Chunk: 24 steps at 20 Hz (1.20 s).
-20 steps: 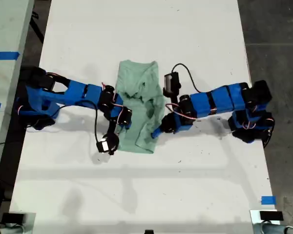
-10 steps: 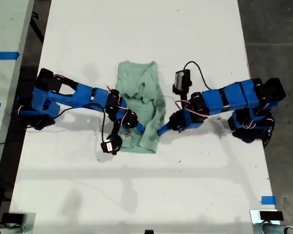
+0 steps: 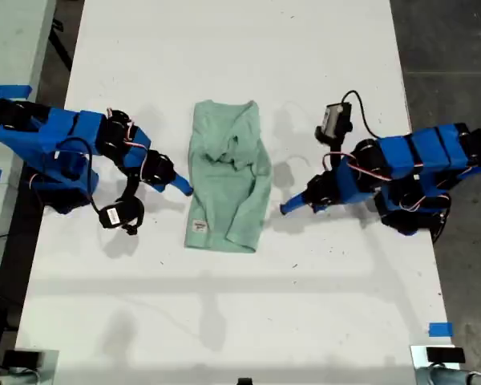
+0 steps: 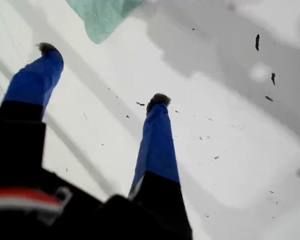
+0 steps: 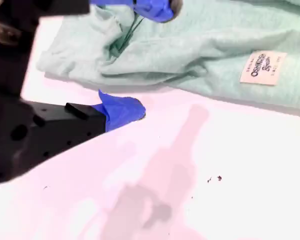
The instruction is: Fold tshirt
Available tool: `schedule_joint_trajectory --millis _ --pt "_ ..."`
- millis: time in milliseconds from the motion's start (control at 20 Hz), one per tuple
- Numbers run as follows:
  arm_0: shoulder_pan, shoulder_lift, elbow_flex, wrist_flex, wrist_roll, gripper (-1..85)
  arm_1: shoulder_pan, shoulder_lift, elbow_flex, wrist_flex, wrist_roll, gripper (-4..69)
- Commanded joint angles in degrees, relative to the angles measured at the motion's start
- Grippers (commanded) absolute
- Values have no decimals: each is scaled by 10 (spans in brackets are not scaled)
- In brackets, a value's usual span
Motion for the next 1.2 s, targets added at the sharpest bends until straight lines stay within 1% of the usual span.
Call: schedule_joint_trajectory --millis 0,100,200,450,550,650,750,900,1050,1150 --pt "28 106 79 -4 -47 242 -8 122 53 -10 16 313" --pt "43 150 131 -7 -78 243 -11 184 95 -1 29 311" --pt "53 171 158 11 -105 246 -12 215 126 3 40 311" --pt "57 218 200 14 -118 245 -17 230 154 -4 52 314" --pt "54 208 192 13 -116 241 -15 217 146 -19 43 311" --pt "49 148 142 -3 -99 238 -11 151 104 -43 21 309" --pt "46 25 39 -20 -62 239 -6 30 19 -58 -3 311" --pt "47 -147 -101 -70 -7 239 -4 -159 -138 -65 -36 314" --pt "54 -286 -219 -62 -4 237 -8 -319 -278 -60 -54 313" --pt "60 -346 -263 -78 -9 227 -8 -401 -342 -54 -54 308"
